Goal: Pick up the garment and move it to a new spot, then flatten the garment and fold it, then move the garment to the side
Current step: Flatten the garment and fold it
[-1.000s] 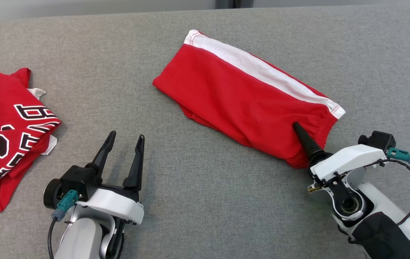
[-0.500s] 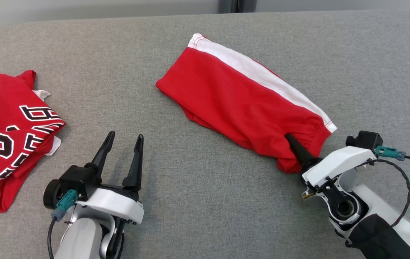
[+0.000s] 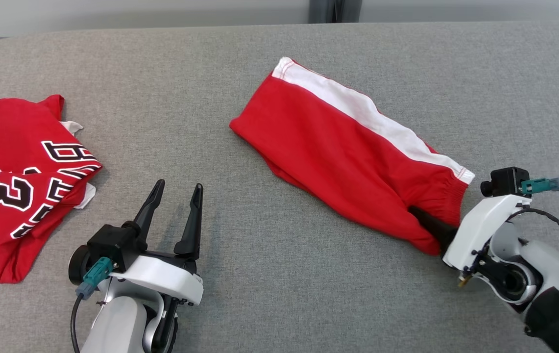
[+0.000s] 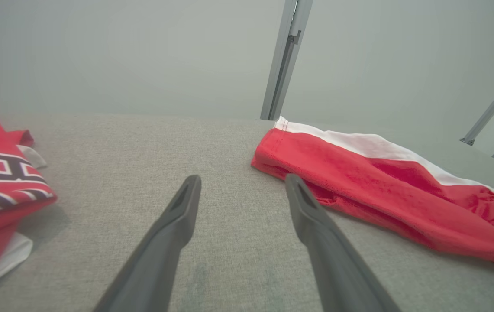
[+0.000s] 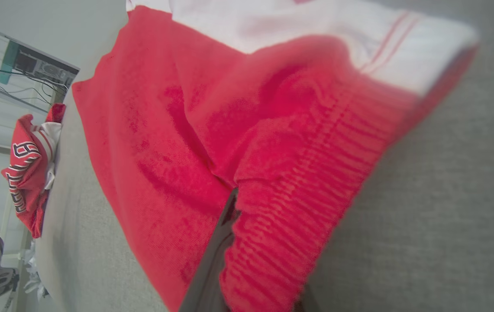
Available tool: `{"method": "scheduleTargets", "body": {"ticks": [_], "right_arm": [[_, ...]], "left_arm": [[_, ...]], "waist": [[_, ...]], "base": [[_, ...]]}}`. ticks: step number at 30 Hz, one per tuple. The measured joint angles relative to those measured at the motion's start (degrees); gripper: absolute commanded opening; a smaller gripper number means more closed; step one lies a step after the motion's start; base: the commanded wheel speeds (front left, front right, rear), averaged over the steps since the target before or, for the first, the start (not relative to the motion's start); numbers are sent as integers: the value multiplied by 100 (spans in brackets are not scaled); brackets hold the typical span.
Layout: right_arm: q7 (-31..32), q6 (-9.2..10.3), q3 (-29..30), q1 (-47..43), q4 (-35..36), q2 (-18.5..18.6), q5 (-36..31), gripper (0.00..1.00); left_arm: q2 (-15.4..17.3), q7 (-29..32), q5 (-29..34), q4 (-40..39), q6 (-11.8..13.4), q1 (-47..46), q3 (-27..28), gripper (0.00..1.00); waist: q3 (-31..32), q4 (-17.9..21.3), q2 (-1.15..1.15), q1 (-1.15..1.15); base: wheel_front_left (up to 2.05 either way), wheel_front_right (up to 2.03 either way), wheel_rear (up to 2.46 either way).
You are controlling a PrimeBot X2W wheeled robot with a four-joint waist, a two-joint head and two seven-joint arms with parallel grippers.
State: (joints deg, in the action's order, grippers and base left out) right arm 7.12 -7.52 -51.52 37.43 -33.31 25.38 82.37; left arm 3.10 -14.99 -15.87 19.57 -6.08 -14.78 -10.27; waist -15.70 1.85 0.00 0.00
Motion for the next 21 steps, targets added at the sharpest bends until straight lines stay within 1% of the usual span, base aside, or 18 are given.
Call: {"method": "scheduleTargets", "body": {"ticks": [9, 10, 12, 13, 17, 21], "right_arm": [[412, -5, -766, 460, 9, 842, -627, 0], [412, -5, -766, 460, 9, 842, -627, 0], [422, -1, -1038, 683, -19, 1061, -906, 0], [422, -1, -1038, 683, -19, 1061, -906, 0], [457, 1, -1469, 985, -70, 1263, -1308, 0], [483, 1, -1815, 1287, -261, 1422, -1557, 0]], "left_arm": [[-24, 0, -89, 63, -15, -10, -68, 100], [-24, 0, -89, 63, -15, -10, -68, 100], [-26, 0, -134, 76, -14, -10, -96, 100], [-26, 0, -134, 76, -14, -10, -96, 100], [-30, 0, -199, 77, 13, -9, -177, 100], [-31, 0, -252, 74, 59, -10, -248, 100]], "waist": [[131, -108, 0, 0], [131, -108, 0, 0], [173, -130, 0, 0], [173, -130, 0, 0], [195, -149, 0, 0], [183, -181, 0, 0]], "base": [[0, 0, 0], [0, 0, 0], [0, 0, 0], [0, 0, 0], [0, 0, 0], [0, 0, 0]]}}
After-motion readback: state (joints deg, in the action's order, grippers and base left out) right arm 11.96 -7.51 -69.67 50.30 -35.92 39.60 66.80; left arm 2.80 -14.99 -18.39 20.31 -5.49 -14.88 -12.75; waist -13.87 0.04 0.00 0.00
